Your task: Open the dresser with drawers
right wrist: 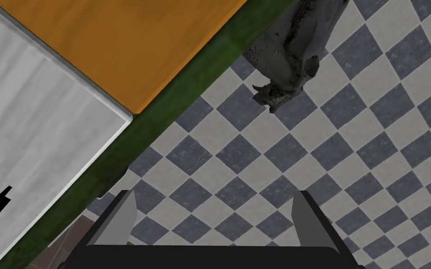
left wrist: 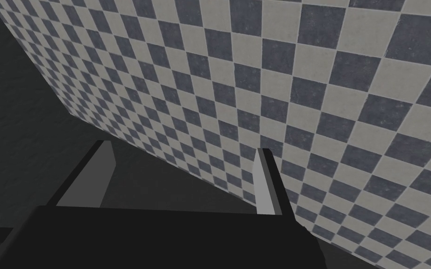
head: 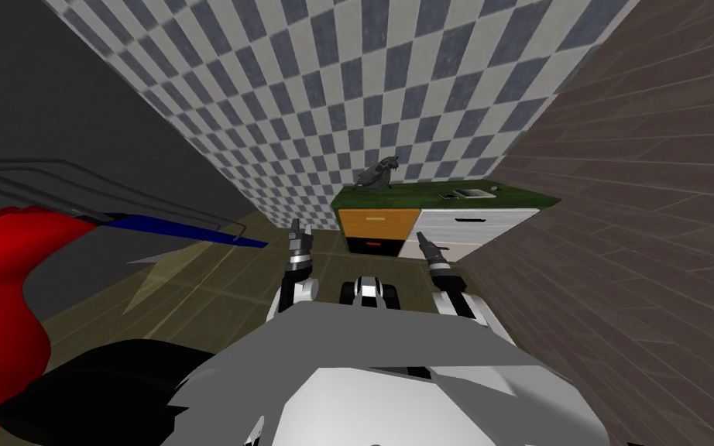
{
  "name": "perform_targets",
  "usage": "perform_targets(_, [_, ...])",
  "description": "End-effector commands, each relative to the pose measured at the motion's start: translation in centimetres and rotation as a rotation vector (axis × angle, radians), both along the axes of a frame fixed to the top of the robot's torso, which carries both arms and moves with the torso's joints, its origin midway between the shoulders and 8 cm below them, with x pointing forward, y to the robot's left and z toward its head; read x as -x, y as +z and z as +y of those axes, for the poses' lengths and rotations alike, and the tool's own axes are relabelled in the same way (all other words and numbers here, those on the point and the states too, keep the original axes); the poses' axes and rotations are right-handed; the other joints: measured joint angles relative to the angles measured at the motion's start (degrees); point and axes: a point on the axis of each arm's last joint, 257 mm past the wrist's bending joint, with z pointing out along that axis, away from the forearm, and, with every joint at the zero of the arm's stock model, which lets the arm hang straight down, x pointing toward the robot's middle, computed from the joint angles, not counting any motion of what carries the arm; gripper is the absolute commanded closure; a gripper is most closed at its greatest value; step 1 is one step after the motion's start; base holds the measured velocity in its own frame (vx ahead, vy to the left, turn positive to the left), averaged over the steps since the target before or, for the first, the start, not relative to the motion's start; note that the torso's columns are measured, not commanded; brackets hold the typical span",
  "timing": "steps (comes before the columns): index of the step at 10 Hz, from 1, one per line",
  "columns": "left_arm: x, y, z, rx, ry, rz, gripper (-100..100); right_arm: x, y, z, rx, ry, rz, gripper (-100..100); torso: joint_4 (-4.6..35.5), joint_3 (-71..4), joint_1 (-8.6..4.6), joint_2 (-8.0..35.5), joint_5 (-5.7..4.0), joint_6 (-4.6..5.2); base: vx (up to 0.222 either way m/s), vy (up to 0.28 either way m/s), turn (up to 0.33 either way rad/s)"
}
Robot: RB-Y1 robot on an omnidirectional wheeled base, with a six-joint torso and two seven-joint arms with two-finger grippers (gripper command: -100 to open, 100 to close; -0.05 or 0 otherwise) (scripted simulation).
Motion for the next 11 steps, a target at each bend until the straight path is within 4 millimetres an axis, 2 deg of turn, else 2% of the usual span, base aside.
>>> perform_targets(1, [0.0, 0.0, 0.0, 0.0, 0.0, 0.0, 0, -0.1, -3.9, -0.6, 0.083, -0.033, 0.108, -100, 0.01, 0.0, -0.04, 0.01, 0.0, 0.03, 0.01, 0.052, 0.202])
perform_targets(2, [0.0, 0.0, 0.0, 0.0, 0.0, 0.0, 0, -0.1, -4.3, -0.9, 0.097, -0.042, 0.123, -100, 0.0, -0.01, -0.01, -0.02, 0.0, -0.01, 0.012, 0.041, 0.113])
perform_targets(3, [0.0, 0.0, 0.0, 0.0, 0.0, 0.0, 0, 0.1, -6.8, -1.5, 0.143, -0.062, 0.191, -100, 0.0, -0.02, -0.05, -0.02, 0.0, 0.04, 0.015, 0.049, 0.234])
perform_targets(4, [0.0, 0.0, 0.0, 0.0, 0.0, 0.0, 0, 0.1, -7.0, -1.7, 0.162, -0.069, 0.202, -100, -0.01, -0.02, -0.03, -0.04, -0.01, -0.01, 0.017, 0.04, 0.126])
perform_targets(5, [0.0, 0.0, 0.0, 0.0, 0.0, 0.0, 0, 0.4, -9.4, -2.4, 0.21, -0.086, 0.267, -100, 0.0, -0.02, -0.04, -0.01, 0.0, 0.04, 0.024, 0.044, 0.227])
perform_targets(6, [0.0, 0.0, 0.0, 0.0, 0.0, 0.0, 0, 0.5, -9.7, -2.7, 0.23, -0.095, 0.281, -100, 0.0, -0.01, -0.02, -0.03, 0.0, 0.0, 0.018, 0.039, 0.137])
perform_targets(7, [0.0, 0.0, 0.0, 0.0, 0.0, 0.0, 0, 1.0, -12.0, -3.4, 0.281, -0.111, 0.346, -100, 0.0, -0.01, -0.05, -0.01, 0.0, 0.03, 0.013, 0.049, 0.264])
perform_targets(9, [0.0, 0.0, 0.0, 0.0, 0.0, 0.0, 0, 1.1, -12.3, -3.7, 0.302, -0.122, 0.359, -100, 0.01, 0.0, -0.04, 0.01, 0.0, 0.04, 0.009, 0.033, 0.037])
perform_targets(10, [0.0, 0.0, 0.0, 0.0, 0.0, 0.0, 0, 1.7, -14.5, -4.7, 0.366, -0.139, 0.426, -100, 0.01, 0.01, -0.1, 0.02, -0.02, 0.04, 0.007, 0.036, 0.259])
perform_targets(11, [0.0, 0.0, 0.0, 0.0, 0.0, 0.0, 0, 1.8, -14.6, -4.9, 0.377, -0.147, 0.436, -100, 0.0, 0.0, -0.02, -0.01, -0.02, -0.03, 0.014, 0.033, 0.153])
